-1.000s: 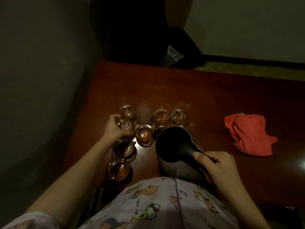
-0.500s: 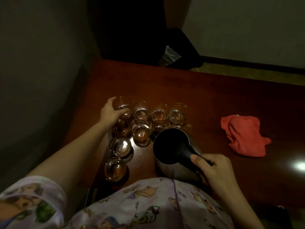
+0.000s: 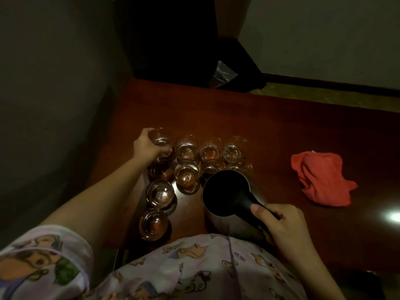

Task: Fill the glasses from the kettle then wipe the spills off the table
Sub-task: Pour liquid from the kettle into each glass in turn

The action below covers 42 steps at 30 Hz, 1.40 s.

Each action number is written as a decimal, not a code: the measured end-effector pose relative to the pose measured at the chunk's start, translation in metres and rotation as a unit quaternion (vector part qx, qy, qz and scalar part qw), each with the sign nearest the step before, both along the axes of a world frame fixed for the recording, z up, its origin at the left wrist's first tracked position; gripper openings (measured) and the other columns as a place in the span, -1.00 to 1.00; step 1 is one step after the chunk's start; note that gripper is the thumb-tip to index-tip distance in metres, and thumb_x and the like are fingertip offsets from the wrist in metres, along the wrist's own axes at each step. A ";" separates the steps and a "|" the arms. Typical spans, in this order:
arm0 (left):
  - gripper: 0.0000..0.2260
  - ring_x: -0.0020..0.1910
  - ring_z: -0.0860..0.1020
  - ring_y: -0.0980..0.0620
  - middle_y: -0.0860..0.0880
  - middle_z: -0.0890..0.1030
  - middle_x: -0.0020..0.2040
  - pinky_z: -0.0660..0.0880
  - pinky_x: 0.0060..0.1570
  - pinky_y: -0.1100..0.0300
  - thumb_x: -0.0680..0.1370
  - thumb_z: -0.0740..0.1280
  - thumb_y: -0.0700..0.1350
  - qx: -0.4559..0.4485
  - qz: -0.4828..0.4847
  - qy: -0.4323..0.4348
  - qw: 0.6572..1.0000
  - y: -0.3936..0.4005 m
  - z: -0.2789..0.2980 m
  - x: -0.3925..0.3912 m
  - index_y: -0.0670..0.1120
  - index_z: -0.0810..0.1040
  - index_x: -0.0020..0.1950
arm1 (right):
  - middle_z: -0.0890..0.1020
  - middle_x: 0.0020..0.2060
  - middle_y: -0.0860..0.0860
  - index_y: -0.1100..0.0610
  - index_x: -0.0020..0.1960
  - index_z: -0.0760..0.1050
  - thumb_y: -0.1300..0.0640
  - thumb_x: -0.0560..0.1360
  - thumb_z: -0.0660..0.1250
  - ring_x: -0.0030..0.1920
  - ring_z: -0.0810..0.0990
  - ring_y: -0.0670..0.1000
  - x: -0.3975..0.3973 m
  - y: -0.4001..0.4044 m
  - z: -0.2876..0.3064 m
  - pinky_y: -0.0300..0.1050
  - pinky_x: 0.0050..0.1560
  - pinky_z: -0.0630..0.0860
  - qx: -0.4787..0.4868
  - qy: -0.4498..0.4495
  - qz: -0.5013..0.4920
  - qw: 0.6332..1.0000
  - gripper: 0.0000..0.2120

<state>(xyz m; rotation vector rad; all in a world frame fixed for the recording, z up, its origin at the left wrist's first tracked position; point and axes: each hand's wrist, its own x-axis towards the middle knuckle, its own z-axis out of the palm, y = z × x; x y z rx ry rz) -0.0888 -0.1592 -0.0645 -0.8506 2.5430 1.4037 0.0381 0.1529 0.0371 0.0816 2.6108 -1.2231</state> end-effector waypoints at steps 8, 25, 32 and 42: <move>-0.24 0.27 0.41 -0.05 -0.05 0.46 0.29 0.40 0.23 0.03 0.18 0.60 -0.10 -0.014 0.047 0.115 0.992 -0.008 0.033 0.033 0.05 0.37 0.32 | 0.30 -0.67 0.00 0.12 -0.59 0.30 -0.23 0.26 0.27 -0.59 0.25 -0.06 0.013 0.003 0.000 -0.09 -0.42 0.15 -0.028 0.012 0.009 0.999 -0.52; -0.28 0.19 0.42 0.11 0.17 0.48 0.16 0.41 0.18 0.08 0.14 0.62 -0.11 0.075 0.037 0.122 0.989 0.055 0.066 0.158 0.14 0.45 0.23 | 0.27 -0.67 0.00 0.06 -0.62 0.27 -0.29 0.23 0.19 -0.59 0.22 -0.06 0.043 0.028 0.000 -0.11 -0.42 0.12 -0.030 0.024 0.046 0.998 -0.53; -0.27 0.13 0.43 0.08 0.08 0.50 0.15 0.35 0.05 0.20 0.16 0.62 -0.18 0.106 0.023 0.064 0.992 0.092 0.037 0.181 0.08 0.44 0.27 | 0.26 -0.66 -0.02 0.05 -0.62 0.27 -0.30 0.21 0.20 -0.59 0.21 -0.07 0.041 0.045 0.005 -0.08 -0.41 0.14 -0.015 0.019 0.062 0.998 -0.54; -0.27 0.15 0.48 0.06 0.01 0.52 0.18 0.41 -0.06 0.37 0.16 0.60 -0.24 0.112 0.026 0.057 0.992 0.132 0.001 0.188 0.01 0.43 0.28 | 0.29 -0.69 0.02 0.04 -0.62 0.33 -0.31 0.22 0.18 -0.62 0.23 -0.08 0.017 0.059 0.023 -0.06 -0.44 0.16 0.022 0.013 0.148 0.989 -0.54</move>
